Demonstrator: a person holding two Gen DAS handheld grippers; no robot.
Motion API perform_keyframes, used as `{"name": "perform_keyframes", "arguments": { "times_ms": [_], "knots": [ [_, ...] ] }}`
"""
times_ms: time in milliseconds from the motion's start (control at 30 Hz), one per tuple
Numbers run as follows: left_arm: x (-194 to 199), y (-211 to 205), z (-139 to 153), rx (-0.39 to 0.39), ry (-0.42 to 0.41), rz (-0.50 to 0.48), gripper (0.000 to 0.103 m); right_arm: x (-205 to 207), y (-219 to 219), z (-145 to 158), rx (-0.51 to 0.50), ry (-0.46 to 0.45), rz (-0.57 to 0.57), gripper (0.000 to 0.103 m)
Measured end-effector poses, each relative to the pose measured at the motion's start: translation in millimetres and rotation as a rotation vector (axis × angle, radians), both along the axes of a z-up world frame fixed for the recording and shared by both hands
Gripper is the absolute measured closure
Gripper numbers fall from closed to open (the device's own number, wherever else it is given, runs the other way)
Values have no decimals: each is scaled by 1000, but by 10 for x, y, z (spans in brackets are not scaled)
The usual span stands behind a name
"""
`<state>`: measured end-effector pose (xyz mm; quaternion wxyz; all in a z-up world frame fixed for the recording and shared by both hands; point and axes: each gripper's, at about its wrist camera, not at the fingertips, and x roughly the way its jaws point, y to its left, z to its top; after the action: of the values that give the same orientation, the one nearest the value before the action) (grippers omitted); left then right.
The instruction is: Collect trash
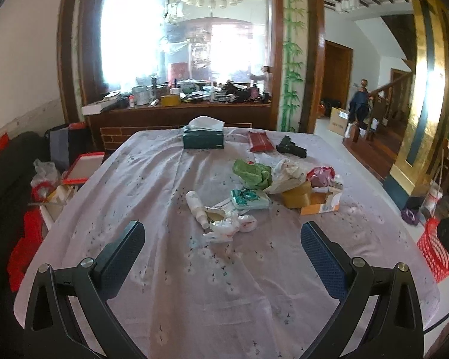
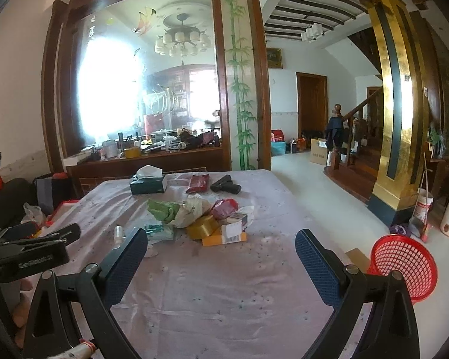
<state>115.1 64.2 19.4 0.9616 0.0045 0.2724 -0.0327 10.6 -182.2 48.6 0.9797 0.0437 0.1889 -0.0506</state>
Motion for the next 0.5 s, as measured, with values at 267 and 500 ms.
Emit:
{"name": "perform_keyframes", "arguments": {
  "times_ms": [267,500],
  "knots": [
    [-204,-64,37,-16,-6,-8,0,-107,-47,-3,31,8,8,5],
    [-323,-168,63,-17,1,22,0,-187,-150,75,11,0,51,6]
  ]
}}
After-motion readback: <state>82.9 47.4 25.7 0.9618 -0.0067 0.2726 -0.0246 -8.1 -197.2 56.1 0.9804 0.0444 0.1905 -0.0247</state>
